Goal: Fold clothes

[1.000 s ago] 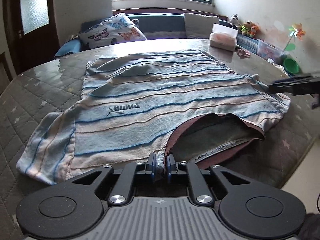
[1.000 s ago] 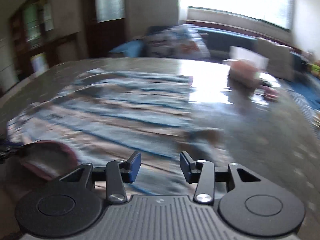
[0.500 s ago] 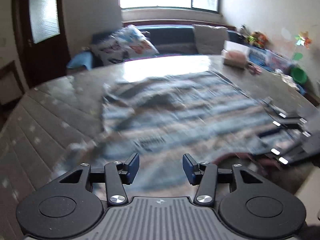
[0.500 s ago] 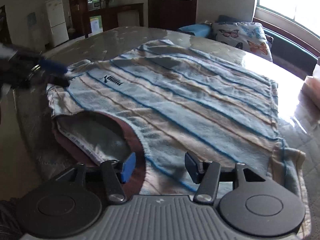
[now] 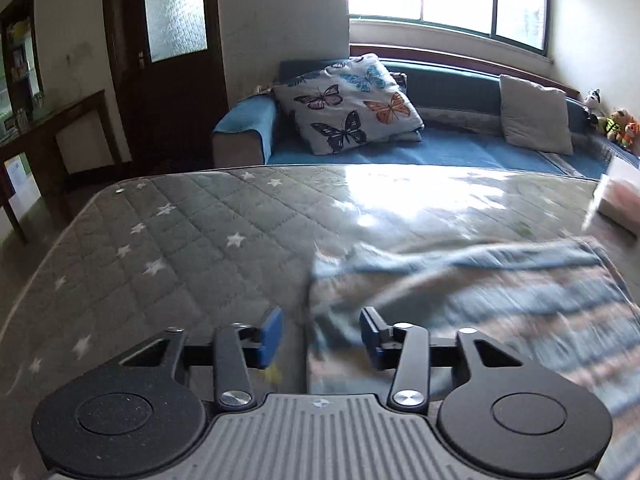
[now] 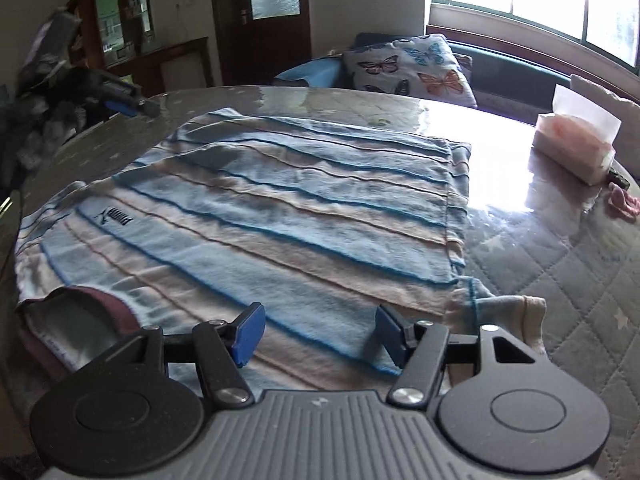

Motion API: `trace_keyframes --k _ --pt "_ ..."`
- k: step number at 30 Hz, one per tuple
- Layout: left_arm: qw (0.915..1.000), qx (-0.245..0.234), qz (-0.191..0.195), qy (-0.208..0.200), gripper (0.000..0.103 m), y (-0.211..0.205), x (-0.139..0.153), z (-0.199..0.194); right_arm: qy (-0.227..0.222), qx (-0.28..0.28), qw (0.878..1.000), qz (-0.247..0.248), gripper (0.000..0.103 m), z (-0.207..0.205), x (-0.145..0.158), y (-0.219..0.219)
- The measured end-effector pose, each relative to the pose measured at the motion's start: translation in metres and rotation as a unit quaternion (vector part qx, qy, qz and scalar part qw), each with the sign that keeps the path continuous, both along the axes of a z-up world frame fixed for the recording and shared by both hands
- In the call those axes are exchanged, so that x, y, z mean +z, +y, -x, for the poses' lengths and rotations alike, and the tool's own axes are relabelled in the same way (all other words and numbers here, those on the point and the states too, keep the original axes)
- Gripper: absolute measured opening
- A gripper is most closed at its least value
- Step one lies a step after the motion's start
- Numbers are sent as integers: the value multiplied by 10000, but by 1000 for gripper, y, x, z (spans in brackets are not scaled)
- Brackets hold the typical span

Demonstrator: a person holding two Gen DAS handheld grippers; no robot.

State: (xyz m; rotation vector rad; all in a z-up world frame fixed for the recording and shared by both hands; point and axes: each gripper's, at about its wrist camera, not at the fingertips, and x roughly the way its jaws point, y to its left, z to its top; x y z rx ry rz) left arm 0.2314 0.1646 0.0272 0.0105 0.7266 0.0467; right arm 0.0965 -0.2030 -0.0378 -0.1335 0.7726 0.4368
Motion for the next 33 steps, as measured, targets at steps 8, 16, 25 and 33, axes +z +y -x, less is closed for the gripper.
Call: trace_keyframes --k 8,16,25,33 --pt "9984 148 303 452 37 8 -36 -65 -283 168 9995 25 82 2 -9 4" --pt "9994 -15 102 316 5 4 -44 -76 -402 281 9988 -25 100 6 -16 6" --pt "9984 494 -204 158 0 14 -48 -91 -390 283 9988 -39 103 6 -17 6" --pt "9973 328 590 285 41 29 -32 -75 -390 277 9988 -48 103 6 -17 6"
